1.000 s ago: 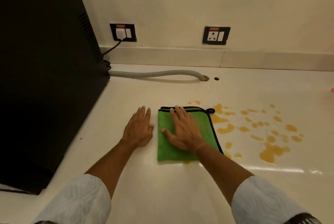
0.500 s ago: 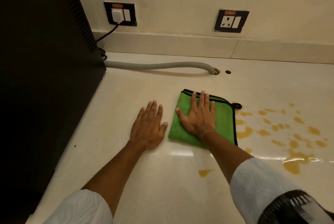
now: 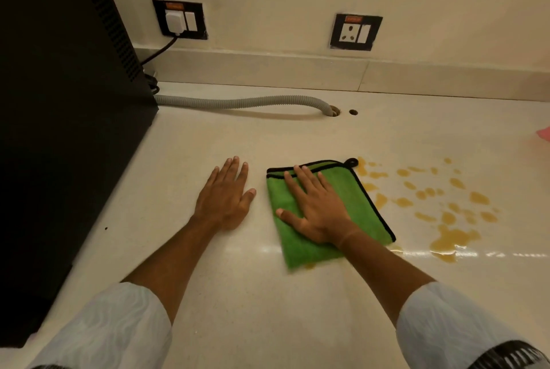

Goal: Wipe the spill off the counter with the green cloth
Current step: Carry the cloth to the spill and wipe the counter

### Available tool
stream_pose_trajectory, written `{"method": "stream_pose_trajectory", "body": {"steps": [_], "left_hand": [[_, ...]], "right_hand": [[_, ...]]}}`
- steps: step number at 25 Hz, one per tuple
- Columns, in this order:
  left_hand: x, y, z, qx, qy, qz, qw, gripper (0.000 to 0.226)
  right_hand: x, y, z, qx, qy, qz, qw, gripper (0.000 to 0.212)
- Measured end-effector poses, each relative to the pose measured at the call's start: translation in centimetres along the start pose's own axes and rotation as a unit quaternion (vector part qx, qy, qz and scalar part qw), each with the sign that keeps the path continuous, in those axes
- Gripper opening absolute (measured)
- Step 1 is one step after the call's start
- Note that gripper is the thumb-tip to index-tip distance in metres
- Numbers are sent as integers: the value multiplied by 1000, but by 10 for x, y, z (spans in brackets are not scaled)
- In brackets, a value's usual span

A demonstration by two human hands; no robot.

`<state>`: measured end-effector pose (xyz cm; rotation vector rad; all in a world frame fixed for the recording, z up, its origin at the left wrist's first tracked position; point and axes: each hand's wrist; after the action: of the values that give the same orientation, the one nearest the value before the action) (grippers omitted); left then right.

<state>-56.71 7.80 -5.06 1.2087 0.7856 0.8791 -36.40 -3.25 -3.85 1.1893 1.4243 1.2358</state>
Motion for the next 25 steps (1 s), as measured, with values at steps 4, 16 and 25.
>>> {"method": "stream_pose_trajectory", "body": {"steps": [4, 16, 25], "left_hand": [[0, 2, 7, -2, 26, -22, 999, 67], [-2, -5, 11, 19, 39, 3, 999, 68], [-4, -5, 12, 21, 46, 0, 999, 66]], "right_hand": [[-4, -2, 15, 14, -157, 27, 987, 90], [-23, -8, -21, 5, -16, 17, 1000, 81], [-38, -9, -6, 24, -146, 51, 988, 76]]}}
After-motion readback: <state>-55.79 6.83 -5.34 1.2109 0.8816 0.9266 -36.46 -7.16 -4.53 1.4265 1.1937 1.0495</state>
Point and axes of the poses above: each hand's wrist, its own x-axis towards the middle knuckle, its own y-axis out of the back of the hand, z = x × y, and after that the axes turned 9 degrees about y, right-handed
